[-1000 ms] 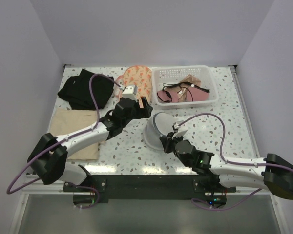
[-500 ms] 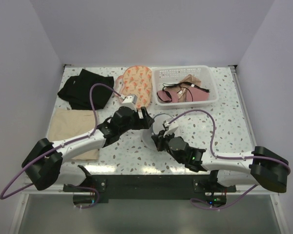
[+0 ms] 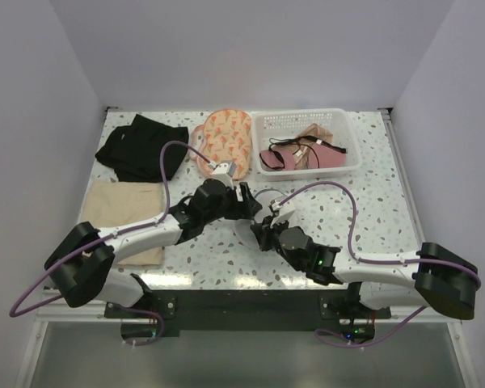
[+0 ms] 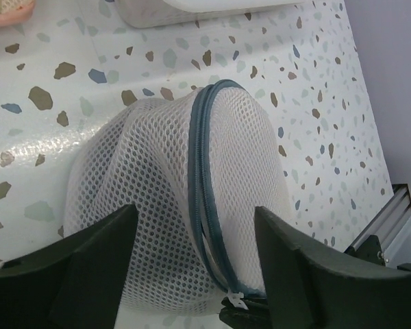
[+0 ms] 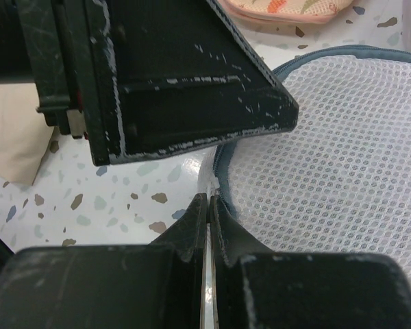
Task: Unzip the laundry bag and remove the bra
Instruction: Unzip the laundry bag at the center of the board.
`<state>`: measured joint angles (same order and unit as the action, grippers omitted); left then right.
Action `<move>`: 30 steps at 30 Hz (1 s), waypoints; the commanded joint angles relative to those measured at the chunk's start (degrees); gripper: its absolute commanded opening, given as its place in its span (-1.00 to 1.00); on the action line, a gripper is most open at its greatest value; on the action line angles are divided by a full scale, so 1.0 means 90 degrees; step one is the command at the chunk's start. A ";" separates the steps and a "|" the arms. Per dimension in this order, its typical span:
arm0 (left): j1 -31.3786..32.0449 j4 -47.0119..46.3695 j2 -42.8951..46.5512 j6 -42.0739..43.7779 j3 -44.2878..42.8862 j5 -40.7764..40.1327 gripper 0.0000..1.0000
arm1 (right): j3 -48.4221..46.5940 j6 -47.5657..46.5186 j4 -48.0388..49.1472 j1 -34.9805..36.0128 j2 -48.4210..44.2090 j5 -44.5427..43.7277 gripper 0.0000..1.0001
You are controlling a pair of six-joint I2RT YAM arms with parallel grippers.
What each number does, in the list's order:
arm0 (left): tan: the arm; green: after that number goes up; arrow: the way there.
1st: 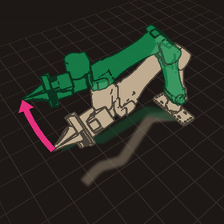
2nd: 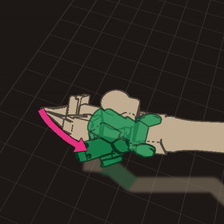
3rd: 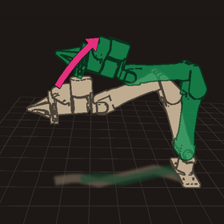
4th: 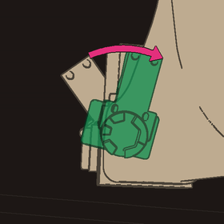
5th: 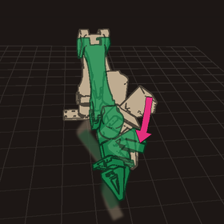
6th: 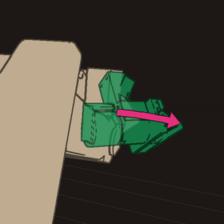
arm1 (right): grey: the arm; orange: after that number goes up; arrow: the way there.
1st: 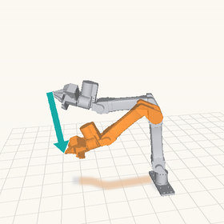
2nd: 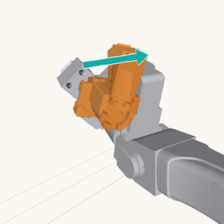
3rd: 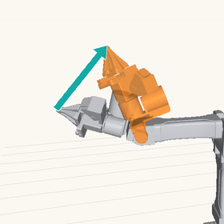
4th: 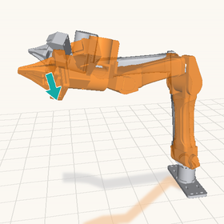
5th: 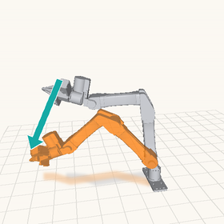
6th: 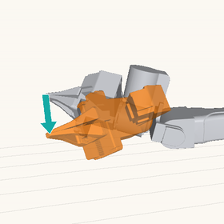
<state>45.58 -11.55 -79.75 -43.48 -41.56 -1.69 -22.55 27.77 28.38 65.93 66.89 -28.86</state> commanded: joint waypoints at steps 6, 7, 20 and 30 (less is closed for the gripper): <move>0.0121 -0.0523 -0.0231 -0.0159 -0.0128 0.0130 -0.16 | -0.0112 -0.0058 0.0343 0.0008 -0.0118 -0.0084 -1.00; 0.0130 -0.0523 -0.0241 -0.0149 -0.0148 0.0110 -0.33 | -0.0112 -0.0048 0.0343 0.0008 -0.0137 -0.0084 -1.00; 0.0131 -0.0230 -0.0163 -0.0042 -0.0284 -0.0680 -1.00 | 0.0073 0.0127 0.0226 0.0008 -0.0255 -0.0055 -1.00; 0.0131 0.0404 0.0208 0.0388 -0.0499 -0.1686 -1.00 | 0.0386 0.0381 -0.0019 0.0008 -0.0635 -0.0143 -1.00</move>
<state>47.07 -9.74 -80.82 -43.68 -43.38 -9.34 -20.14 29.39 27.77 65.87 63.57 -28.93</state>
